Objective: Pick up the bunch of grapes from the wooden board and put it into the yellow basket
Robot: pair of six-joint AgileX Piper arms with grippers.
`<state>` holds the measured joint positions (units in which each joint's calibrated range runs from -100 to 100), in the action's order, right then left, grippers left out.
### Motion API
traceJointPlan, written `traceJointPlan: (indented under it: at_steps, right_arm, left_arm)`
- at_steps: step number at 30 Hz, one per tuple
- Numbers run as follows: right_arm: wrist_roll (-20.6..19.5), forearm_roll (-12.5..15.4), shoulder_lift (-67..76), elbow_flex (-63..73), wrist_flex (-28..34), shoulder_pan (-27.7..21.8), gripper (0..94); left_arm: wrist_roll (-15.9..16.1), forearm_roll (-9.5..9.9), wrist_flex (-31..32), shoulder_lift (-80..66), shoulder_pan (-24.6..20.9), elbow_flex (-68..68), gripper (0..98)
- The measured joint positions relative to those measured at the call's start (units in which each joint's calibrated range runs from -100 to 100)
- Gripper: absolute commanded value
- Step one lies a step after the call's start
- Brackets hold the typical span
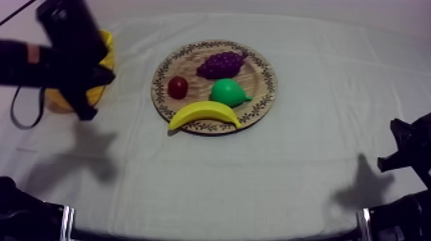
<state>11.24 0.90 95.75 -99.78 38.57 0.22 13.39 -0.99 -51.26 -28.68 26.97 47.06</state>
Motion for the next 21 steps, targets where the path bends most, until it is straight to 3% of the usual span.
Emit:
traceJointPlan:
  at_steps: [13, 21]
  right_arm:
    - [0.0, 0.0, 0.0, 0.0, 0.0, 0.0, 0.3]
    - [0.0, 0.0, 0.0, 0.0, 0.0, 0.0, 0.3]
  left_arm:
    - [1.76, -0.52, -7.3, 32.53, -0.4, -31.86, 0.0]
    - [2.39, -0.4, -15.57, 48.19, 0.06, -50.19, 0.0]
